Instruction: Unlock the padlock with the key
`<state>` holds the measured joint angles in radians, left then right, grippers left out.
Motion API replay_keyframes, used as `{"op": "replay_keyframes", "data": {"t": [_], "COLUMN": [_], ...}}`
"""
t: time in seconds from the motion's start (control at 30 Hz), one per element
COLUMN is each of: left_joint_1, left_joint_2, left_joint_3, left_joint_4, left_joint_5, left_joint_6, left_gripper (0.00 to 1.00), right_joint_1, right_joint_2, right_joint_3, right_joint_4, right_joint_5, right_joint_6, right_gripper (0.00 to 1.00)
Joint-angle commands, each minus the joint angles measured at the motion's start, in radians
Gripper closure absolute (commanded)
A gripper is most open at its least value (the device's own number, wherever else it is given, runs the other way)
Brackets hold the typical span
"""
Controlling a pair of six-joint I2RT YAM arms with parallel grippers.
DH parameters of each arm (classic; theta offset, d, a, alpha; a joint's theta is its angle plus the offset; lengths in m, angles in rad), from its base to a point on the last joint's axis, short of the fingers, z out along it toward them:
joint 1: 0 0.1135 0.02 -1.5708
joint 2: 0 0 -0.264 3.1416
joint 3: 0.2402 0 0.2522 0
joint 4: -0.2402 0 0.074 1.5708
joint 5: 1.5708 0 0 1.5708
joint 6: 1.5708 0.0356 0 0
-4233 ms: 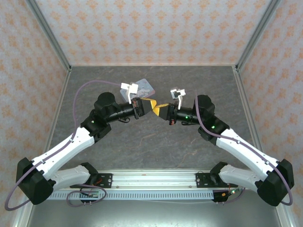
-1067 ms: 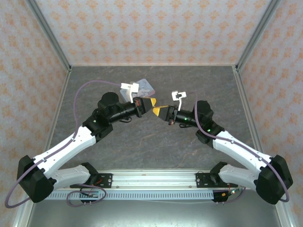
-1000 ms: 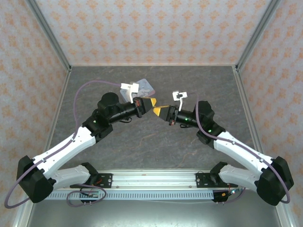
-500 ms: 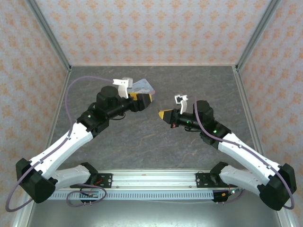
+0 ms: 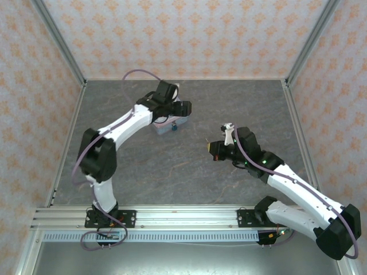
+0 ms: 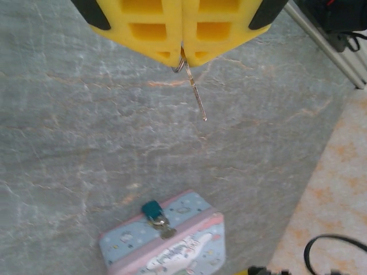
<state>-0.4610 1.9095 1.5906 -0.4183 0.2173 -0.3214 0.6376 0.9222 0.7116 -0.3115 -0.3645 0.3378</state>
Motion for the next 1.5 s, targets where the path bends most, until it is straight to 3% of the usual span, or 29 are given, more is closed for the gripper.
{"op": "replay_keyframes", "data": {"t": [0.0,0.3,0.47,0.87,1.27,1.47], "left_joint_1": [-0.002,-0.020,-0.035,-0.121,-0.248,-0.340], "left_joint_2": [0.102,0.310,0.343,0.221,-0.010,-0.097], "left_joint_3": [0.123,0.356,0.376,0.145,-0.121,-0.221], "left_joint_4": [-0.091,-0.204,-0.240,-0.206,-0.094,-0.060], "left_joint_5": [-0.020,-0.004,-0.015,0.024,0.042,0.031], "left_joint_6": [0.041,0.100,0.117,0.165,0.081,0.020], "left_gripper": [0.18,0.19,0.19,0.21,0.24,0.24], "right_joint_1": [-0.006,-0.009,-0.016,-0.054,-0.283,-0.348], "right_joint_2": [-0.014,-0.021,-0.029,-0.055,-0.120,-0.126], "right_joint_3": [-0.025,-0.038,-0.031,-0.029,-0.077,-0.081], "right_joint_4": [-0.035,-0.035,-0.089,-0.180,-0.207,-0.224], "right_joint_5": [0.047,0.041,0.073,0.092,-0.085,-0.126], "right_joint_6": [0.023,0.023,0.027,0.017,0.009,-0.007], "right_gripper": [1.00,1.00,1.00,0.99,0.99,0.99]}}
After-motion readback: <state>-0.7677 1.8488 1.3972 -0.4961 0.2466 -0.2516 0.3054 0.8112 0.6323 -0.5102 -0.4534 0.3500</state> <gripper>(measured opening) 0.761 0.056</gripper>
